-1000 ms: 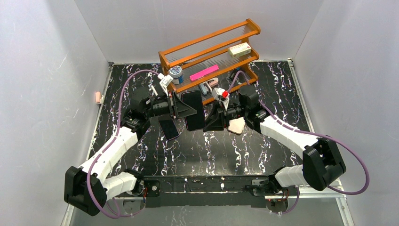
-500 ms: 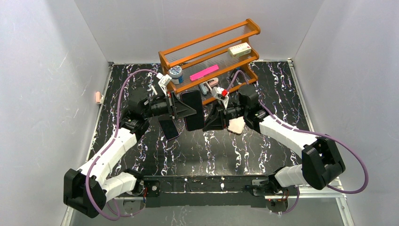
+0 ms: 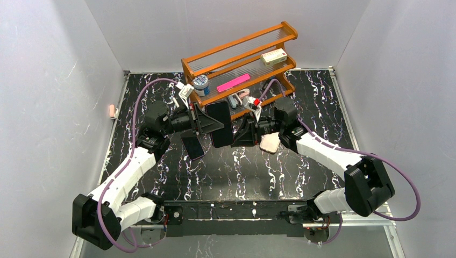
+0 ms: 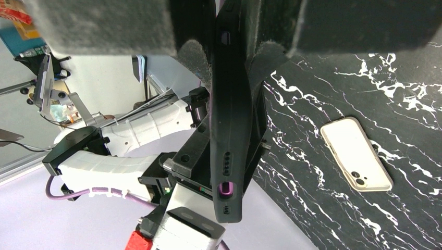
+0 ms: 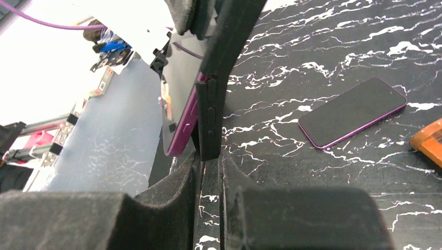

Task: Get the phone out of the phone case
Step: Remove the phone case from the phone.

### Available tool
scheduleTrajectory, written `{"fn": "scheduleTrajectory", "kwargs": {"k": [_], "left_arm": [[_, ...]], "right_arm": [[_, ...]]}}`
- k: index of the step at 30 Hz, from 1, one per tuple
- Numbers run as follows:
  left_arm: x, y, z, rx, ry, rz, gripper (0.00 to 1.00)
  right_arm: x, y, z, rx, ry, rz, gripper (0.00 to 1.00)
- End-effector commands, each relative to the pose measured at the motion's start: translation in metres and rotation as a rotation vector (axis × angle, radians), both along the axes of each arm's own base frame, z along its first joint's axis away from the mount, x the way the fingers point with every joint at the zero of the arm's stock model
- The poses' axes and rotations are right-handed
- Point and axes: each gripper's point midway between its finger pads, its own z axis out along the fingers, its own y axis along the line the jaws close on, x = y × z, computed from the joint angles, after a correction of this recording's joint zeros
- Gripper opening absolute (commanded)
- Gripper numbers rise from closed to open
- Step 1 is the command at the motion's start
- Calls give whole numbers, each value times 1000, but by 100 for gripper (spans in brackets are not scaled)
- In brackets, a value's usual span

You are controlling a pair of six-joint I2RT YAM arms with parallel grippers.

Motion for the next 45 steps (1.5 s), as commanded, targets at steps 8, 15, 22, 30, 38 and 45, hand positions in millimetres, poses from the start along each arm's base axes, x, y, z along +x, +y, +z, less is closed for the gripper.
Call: {"fn": "scheduleTrajectory", "kwargs": {"k": [8,15,22,30,38,45], "left_arm": [[-26,-5,-1,-46,55,-75,0],[-22,-4,-17,-36,93,-50,0],[-15,-5,-32,-19,132,-19,0],[-16,-4,-35,-38,160,-11,0],[-16,-3,-35,-127,231,23,0],[-21,-6,-31,-147,242,25,0]], "right_arm": [[35,9,33,151,29,-206,30],[27,6,41,192,75,-195,37],[28,2,50,238,114,-225,37],[40,0,55,284,227,-307,38],[43,-1,60,354,329,-318,40],[51,-3,61,382,359,-363,46]]}}
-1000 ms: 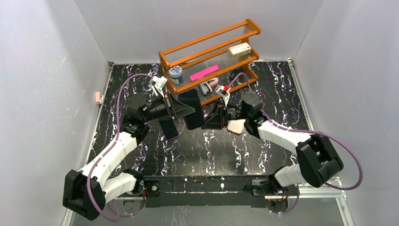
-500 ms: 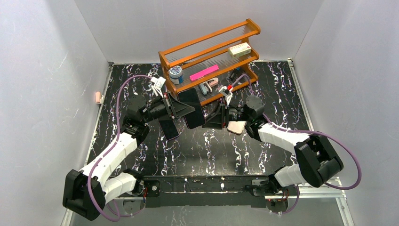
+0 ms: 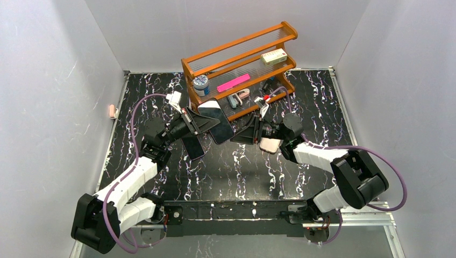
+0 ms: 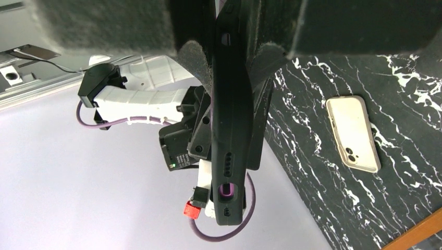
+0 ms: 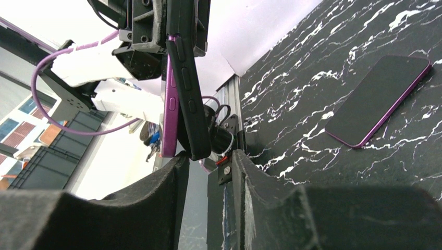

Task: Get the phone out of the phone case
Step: Remove the phone case from the phone.

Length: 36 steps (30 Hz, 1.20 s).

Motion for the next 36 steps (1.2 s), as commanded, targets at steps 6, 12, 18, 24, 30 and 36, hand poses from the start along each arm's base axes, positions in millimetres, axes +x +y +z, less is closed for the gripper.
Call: {"fn": "scheduleTrajectory", "kwargs": {"k": [6,12,18,24,30,36], "left_arm": [[-43,-19,-19,-3,97,-169,0],[-37,-19,-28,-9,129,-116,0],[-36,-24,-29,2,131,-140,0],[-29,-28,-34,16,146,-141,0],[-21,-29,-44,45,153,-116,10],[-5,-22,-67,195,164,-22,31]], "right_arm": [[33,-3,67,229,-88,-206,52],[36,-3,68,235,-68,-227,53],[25,0,69,229,-103,-149,51],[5,2,74,233,-151,-21,40],[-2,-1,66,224,-139,4,7],[0,-8,50,176,-102,-47,1]]}}
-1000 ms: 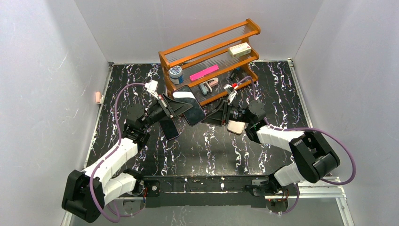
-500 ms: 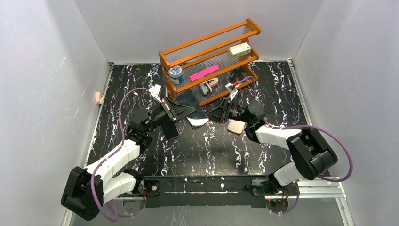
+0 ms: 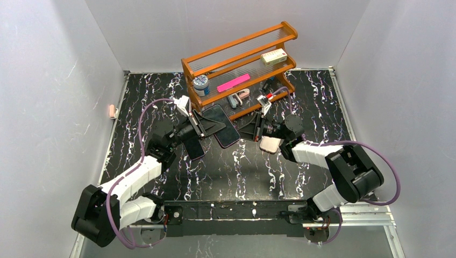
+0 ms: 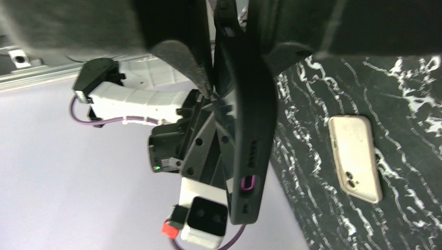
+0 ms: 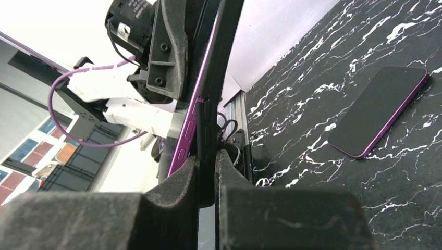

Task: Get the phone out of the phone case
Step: Remove the phone case from the phone.

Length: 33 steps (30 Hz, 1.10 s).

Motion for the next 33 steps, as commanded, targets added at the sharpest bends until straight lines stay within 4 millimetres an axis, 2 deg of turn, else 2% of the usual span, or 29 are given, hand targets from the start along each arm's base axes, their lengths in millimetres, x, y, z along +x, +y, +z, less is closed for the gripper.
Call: {"fn": "scheduleTrajectory", "kwargs": {"k": [1,4,11,15,20,23,28,33], "left_arm": [[-4,-2,-44,224,47,-13,35],[4,8,-53,320,56,54,47],[14,27,-69,480,68,151,59],[14,29,-70,613,1,187,63],[7,17,-64,780,-135,189,70],[4,8,-59,855,-210,186,79],[-3,-11,-57,964,-337,155,80],[-9,-27,-65,1112,-478,134,79]], "right_arm": [[-11,-6,42,99,-152,-40,1],[1,-9,27,17,-114,-121,1],[20,-23,-13,-202,9,-296,1],[24,-34,-30,-278,59,-373,1],[26,-40,-46,-330,125,-412,1],[25,-41,-51,-334,150,-414,1],[25,-40,-57,-336,194,-413,1],[23,-39,-55,-325,223,-404,1]]}}
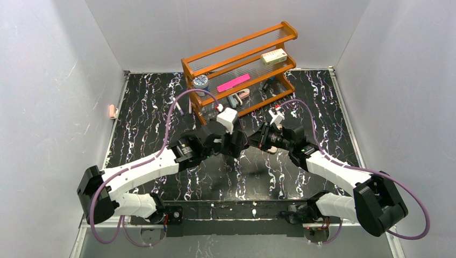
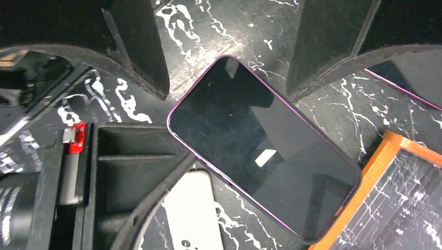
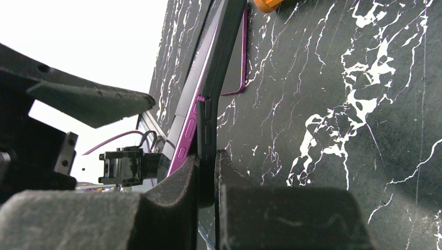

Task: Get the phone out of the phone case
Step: Remove the phone case from the phone.

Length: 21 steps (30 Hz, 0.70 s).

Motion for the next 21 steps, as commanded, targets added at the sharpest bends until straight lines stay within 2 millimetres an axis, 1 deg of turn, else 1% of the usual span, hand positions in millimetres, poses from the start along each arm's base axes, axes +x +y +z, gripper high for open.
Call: {"fn": "scheduleTrajectory", "kwargs": {"k": [1,3,8,14,18,21], "left_arm": [[5,1,5,196,-171,5,79],[4,-3,6,252,-223,6,78],[8,-3,10,360,-318,50,74],[9,-1,21,383,-362,65,72],[10,-1,17,416,-366,58,72],[8,-4,10,439,-352,28,72]], "right_arm": [[5,7,29,86,-63,-1,1],[4,8,30,92,-55,4,1],[1,10,28,105,-36,17,1],[0,10,26,108,-29,23,1],[-2,10,27,115,-26,29,1],[-3,11,28,121,-26,33,1]]}}
